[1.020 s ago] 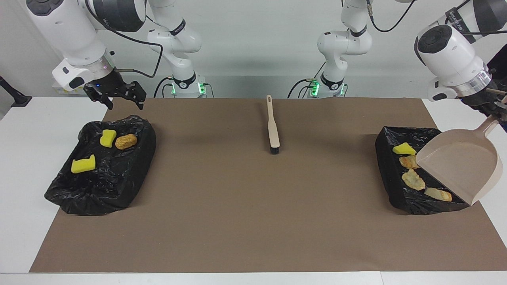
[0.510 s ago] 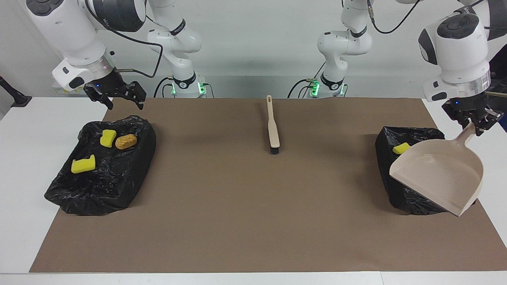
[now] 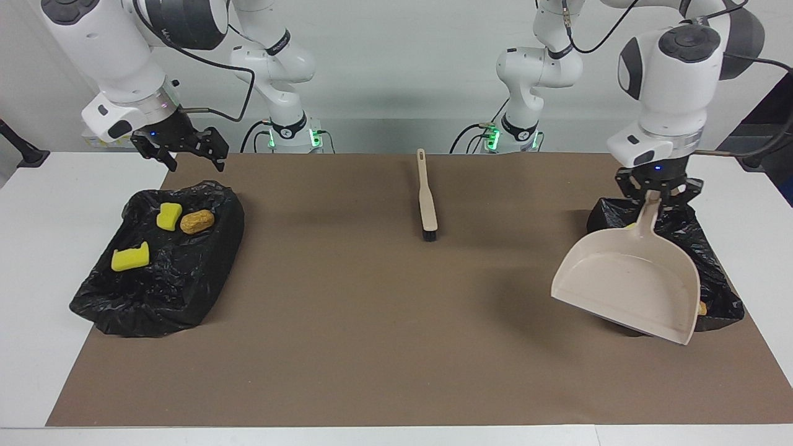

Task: Sweep and dump trash in bin
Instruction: 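Lift the emptied dustpan out of the bin with the left gripper, then set the dustpan down at the table center with the left gripper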

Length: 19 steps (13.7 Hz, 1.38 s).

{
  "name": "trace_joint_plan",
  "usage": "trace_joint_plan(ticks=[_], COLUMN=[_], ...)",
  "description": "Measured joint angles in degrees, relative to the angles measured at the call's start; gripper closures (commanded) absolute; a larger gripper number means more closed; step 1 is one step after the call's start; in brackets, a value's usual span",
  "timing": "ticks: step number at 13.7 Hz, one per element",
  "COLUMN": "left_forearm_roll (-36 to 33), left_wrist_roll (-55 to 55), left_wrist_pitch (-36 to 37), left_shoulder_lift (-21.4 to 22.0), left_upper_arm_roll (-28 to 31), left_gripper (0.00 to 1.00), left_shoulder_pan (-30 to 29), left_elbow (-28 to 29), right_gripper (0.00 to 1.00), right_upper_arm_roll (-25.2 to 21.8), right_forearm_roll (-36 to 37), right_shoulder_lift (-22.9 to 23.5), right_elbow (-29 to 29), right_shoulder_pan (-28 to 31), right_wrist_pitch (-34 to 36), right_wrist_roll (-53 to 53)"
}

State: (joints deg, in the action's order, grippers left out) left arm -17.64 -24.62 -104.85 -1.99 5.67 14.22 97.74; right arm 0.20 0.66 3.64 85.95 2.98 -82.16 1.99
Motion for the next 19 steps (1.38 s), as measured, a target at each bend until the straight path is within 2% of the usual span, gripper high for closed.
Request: trace_joint_plan(ticks=[4, 7, 11, 14, 16, 19], left_forearm_roll=[2.03, 4.73, 11.61, 15.25, 18.84, 19.90], left_wrist_roll=[5.73, 14.59, 24.28, 36.81, 39.04, 40.45], left_wrist_pitch=[0.12, -1.27, -1.72, -7.80, -11.40, -13.94], left_shoulder_lift=[-0.06, -0.97, -2.85, -8.98, -12.19, -14.98], left_upper_arm_roll=[-0.22, -0.32, -0.33, -0.43, -0.43, -0.42], left_gripper=[1.00, 1.00, 1.00, 1.00, 1.00, 1.00], left_shoulder_pan=[6.24, 11.17, 16.75, 20.98, 21.77, 22.62], left_elbow=[1.63, 2.26, 2.41, 2.30, 2.16, 2.52], right_gripper=[0.00, 0.00, 0.00, 0.00, 0.00, 0.00], right_upper_arm_roll=[0.00, 0.00, 0.00, 0.00, 0.00, 0.00], right_forearm_roll=[0.00, 0.00, 0.00, 0.00, 0.00, 0.00], right_shoulder_lift=[0.00, 0.00, 0.00, 0.00, 0.00, 0.00], right_elbow=[0.00, 0.00, 0.00, 0.00, 0.00, 0.00], right_shoulder_pan=[0.00, 0.00, 0.00, 0.00, 0.00, 0.00], right_wrist_pitch=[0.00, 0.00, 0.00, 0.00, 0.00, 0.00], right_wrist_roll=[0.00, 0.00, 0.00, 0.00, 0.00, 0.00])
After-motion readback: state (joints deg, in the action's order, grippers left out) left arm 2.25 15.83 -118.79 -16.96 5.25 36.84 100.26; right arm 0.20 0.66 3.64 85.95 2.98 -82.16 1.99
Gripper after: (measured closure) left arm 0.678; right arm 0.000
